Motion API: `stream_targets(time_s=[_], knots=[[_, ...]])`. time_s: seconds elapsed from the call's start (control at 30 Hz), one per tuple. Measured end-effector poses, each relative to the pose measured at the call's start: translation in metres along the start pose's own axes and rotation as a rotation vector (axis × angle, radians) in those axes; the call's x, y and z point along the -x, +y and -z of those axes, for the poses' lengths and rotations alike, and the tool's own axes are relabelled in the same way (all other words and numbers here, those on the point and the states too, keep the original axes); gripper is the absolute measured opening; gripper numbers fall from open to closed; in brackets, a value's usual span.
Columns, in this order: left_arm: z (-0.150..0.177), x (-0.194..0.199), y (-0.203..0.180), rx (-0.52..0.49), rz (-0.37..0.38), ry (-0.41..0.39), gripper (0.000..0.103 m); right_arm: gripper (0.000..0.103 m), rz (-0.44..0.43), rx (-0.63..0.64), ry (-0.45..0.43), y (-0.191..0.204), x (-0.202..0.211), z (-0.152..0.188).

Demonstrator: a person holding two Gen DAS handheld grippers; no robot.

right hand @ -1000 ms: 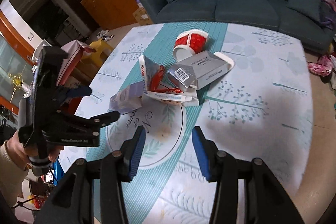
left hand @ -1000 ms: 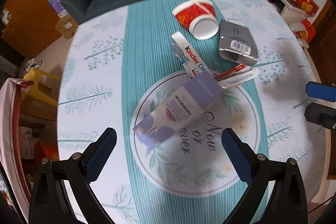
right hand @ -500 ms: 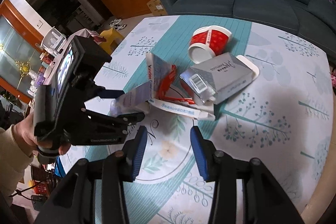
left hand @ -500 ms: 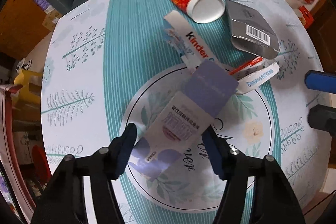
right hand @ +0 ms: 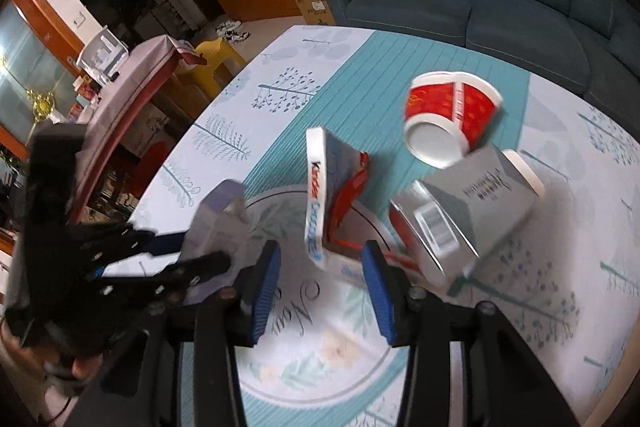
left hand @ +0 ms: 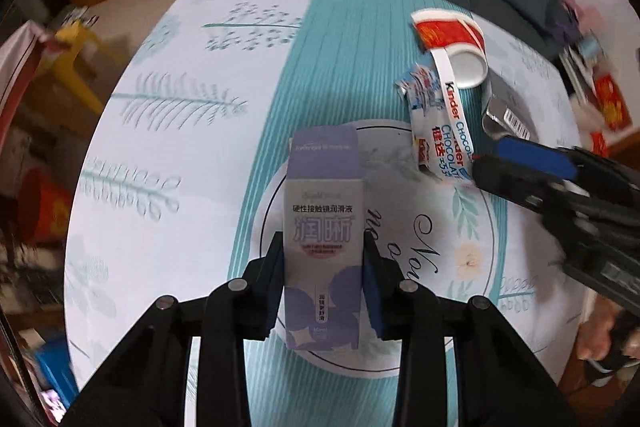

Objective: Collect trash
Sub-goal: 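Grasp the purple-white box with the left tool while the right tool reaches the Kinder box, then grasp the Kinder chocolate box with the right tool while the left tool holds the purple box, then carry both boxes down over the trash bin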

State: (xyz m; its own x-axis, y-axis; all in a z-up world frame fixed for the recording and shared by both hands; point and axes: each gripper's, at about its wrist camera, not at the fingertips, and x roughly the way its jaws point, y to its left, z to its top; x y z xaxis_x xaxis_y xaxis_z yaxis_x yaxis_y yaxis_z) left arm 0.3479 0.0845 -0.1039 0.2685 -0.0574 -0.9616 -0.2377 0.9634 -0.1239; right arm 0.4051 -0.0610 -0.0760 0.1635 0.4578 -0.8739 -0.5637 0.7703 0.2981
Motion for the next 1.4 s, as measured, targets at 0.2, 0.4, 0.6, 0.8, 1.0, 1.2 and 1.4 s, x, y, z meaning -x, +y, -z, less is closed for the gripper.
stream_targets(time_s=[0.2, 0.4, 0.6, 0.8, 1.0, 1.2, 1.4], knots=[[0.023, 0.01, 0.012, 0.106, 0.016, -0.015, 0.033, 0.016, 0.067, 0.042, 0.064, 0.012, -0.032, -0.01], [0.047, 0.03, 0.018, 0.139, 0.035, -0.048, 0.033, 0.01, 0.033, 0.054, 0.03, 0.025, -0.018, -0.001], [0.078, 0.053, 0.023, 0.15, 0.054, -0.075, 0.033, 0.01, -0.018, 0.011, 0.028, 0.041, 0.011, 0.026], [0.119, 0.088, 0.025, 0.122, 0.085, -0.12, 0.033, 0.01, -0.03, -0.041, 0.024, 0.061, 0.042, 0.064], [0.175, 0.126, 0.034, 0.072, 0.121, -0.161, 0.033, 0.01, -0.02, -0.079, 0.003, 0.096, 0.077, 0.116], [0.237, 0.154, 0.052, 0.006, 0.148, -0.164, 0.033, 0.01, 0.005, -0.137, -0.043, 0.14, 0.109, 0.172], [0.299, 0.181, 0.074, -0.053, 0.165, -0.171, 0.033, 0.01, 0.013, -0.193, -0.099, 0.19, 0.142, 0.227]])
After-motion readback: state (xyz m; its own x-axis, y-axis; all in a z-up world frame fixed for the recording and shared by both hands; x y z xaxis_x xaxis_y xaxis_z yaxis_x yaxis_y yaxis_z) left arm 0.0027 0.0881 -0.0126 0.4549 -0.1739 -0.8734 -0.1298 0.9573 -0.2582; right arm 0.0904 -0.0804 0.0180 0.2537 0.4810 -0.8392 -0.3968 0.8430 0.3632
